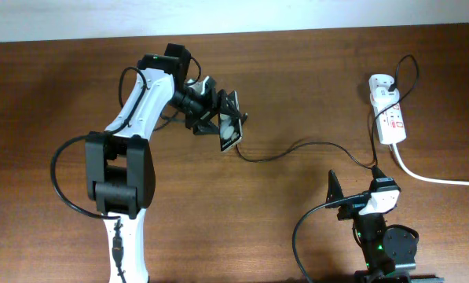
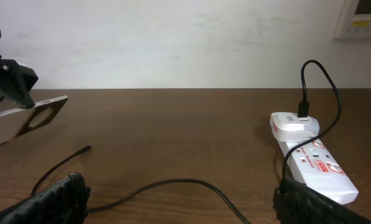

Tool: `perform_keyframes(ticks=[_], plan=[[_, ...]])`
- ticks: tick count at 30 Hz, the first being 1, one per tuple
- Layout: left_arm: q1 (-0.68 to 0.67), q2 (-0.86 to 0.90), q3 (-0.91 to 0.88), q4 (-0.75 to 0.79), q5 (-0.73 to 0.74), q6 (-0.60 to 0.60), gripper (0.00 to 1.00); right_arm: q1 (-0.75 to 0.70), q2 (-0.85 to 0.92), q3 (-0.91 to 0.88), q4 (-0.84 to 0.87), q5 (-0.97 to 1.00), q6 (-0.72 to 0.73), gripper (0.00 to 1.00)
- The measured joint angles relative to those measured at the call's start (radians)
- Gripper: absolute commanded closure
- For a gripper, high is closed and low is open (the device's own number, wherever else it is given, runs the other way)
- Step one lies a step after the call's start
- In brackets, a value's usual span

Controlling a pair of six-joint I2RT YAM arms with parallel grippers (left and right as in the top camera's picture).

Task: Plug charger to phone and switch on socket
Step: 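Lift the phone with the left gripper and tilt it upright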

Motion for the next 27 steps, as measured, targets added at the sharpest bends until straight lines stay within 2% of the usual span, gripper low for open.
perform_keyframes(ticks=[3, 6, 16, 22, 24, 27], plan=[[0.000, 0.000, 0.000, 0.000, 0.020, -0.145, 0.80, 0.000, 0.000, 0.000, 0.000, 0.000, 0.000, 0.01], [0.000, 0.000, 0.000, 0.002, 0.129, -0.233, 0.80, 0.000, 0.000, 0.000, 0.000, 0.000, 0.000, 0.01], [0.000, 0.000, 0.000, 0.004, 0.254, -0.589, 0.82, 0.000, 0.000, 0.000, 0.000, 0.000, 0.000, 0.01], [0.000, 0.000, 0.000, 0.004, 0.281, -0.644, 0.85, 0.000, 0.000, 0.000, 0.000, 0.000, 0.000, 0.01], [0.000, 0.000, 0.000, 0.004, 0.288, -0.652, 0.90, 0.000, 0.000, 0.000, 0.000, 0.000, 0.000, 0.01], [0.000, 0.000, 0.000, 0.004, 0.288, -0.655, 0.90, 0.000, 0.000, 0.000, 0.000, 0.000, -0.001, 0.01]])
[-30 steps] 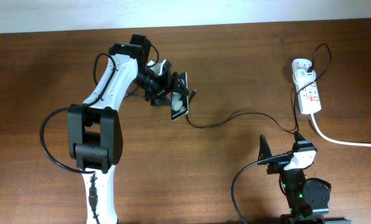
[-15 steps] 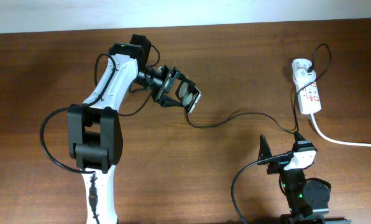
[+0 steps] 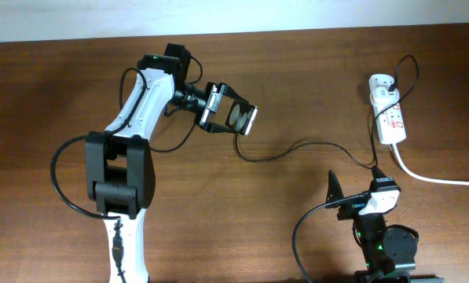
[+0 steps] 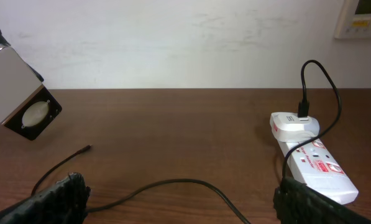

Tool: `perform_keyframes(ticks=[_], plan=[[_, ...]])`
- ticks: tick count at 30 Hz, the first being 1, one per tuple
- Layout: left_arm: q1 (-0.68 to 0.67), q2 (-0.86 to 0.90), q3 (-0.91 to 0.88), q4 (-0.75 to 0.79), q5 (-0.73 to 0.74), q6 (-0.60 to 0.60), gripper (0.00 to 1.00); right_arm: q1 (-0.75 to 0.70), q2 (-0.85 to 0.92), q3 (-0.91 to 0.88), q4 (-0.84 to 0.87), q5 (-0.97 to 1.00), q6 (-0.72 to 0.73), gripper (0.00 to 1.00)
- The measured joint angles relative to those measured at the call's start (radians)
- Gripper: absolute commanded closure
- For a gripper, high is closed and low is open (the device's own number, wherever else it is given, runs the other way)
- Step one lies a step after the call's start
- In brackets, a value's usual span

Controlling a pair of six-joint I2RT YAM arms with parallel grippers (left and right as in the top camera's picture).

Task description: Plug charger to phone and switch on socket

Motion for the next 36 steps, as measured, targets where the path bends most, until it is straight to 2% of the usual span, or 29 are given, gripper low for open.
perform_keyframes(ticks=[30, 36], plan=[[0.000, 0.000, 0.000, 0.000, 0.027, -0.030, 0.90, 0.000, 0.000, 0.000, 0.000, 0.000, 0.001, 0.01], [0.051, 0.000, 0.000, 0.000, 0.034, -0.030, 0.89, 0.000, 0.000, 0.000, 0.000, 0.000, 0.000, 0.01]])
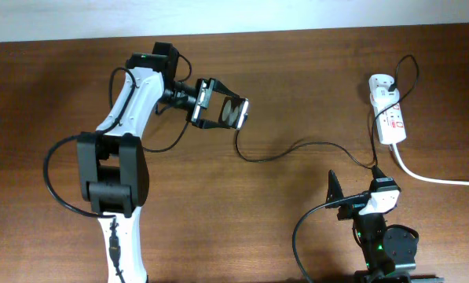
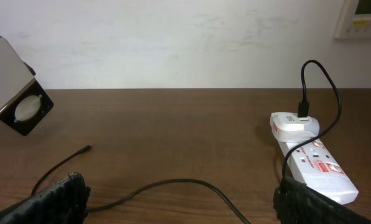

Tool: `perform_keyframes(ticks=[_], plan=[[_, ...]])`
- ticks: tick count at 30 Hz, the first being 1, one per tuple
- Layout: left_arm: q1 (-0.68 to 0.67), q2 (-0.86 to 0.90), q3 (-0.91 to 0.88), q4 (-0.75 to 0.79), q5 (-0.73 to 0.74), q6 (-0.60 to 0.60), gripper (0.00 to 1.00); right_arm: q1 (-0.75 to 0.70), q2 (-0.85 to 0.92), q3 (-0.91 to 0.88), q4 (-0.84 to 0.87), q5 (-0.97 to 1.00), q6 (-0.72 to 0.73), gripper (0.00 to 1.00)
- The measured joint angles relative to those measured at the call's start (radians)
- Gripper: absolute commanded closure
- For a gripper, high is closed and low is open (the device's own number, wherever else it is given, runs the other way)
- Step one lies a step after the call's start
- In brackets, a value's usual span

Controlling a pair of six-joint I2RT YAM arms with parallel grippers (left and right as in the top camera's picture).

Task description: Plug charger to phone and switch on socket

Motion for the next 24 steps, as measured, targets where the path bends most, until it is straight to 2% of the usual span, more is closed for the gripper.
perform_keyframes(ticks=[24], plan=[[0.015, 0.000, 0.000, 0.000, 0.000, 0.000, 0.91, 0.000, 0.000, 0.000, 0.000, 0.000, 0.000, 0.01]])
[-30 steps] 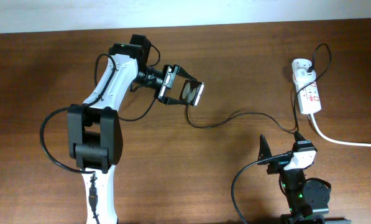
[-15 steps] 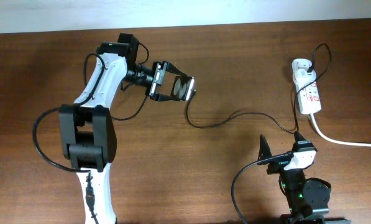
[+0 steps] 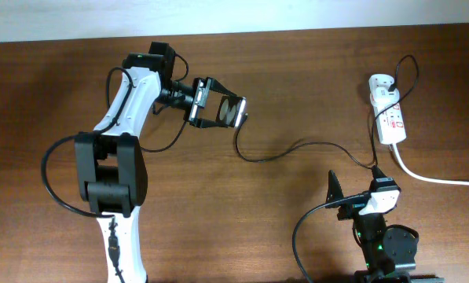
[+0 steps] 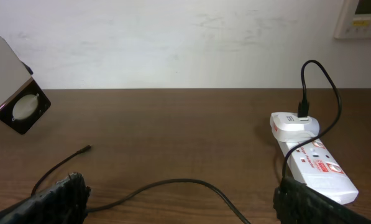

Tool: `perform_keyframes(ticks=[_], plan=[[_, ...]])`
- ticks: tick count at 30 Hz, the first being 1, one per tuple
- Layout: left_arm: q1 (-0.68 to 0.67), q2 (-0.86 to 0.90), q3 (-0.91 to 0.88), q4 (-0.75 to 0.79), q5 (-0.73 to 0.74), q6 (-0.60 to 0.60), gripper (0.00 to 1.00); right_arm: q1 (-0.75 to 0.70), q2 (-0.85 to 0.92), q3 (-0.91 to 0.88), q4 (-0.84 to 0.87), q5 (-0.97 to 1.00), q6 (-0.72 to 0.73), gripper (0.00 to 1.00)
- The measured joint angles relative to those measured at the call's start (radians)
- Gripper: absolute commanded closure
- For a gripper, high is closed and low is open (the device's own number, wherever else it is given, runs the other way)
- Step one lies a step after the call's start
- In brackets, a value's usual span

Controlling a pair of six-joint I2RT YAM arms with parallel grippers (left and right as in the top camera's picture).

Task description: Plug charger to phone and switch on socket

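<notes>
My left gripper is shut on the phone, holding it above the table at the back left. In the right wrist view the phone shows its silver back and a round ring. The black charger cable lies loose on the table, its free plug end below the phone and apart from it. The cable runs to a white adapter plugged into the white socket strip. My right gripper stands open near the front edge, low over the cable's middle.
The strip's white mains lead runs off the table's right edge. The right arm's base sits at the front right. A white wall stands behind the table's far edge.
My left gripper with the phone has shifted very slightly left. The cable, the strip and my right gripper have not moved.
My left gripper first held the phone tilted edge-on close above the cable's free end. Then the phone was turned with its ringed back facing the right wrist camera. After that it stood a little further left and back, where it is now.
</notes>
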Motion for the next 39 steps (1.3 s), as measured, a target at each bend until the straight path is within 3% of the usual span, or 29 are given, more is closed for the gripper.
perform_keyframes(ticks=[39], plan=[[0.000, 0.000, 0.000, 0.000, 0.000, 0.000, 0.88, 0.000, 0.000, 0.000, 0.000, 0.000, 0.000, 0.01]])
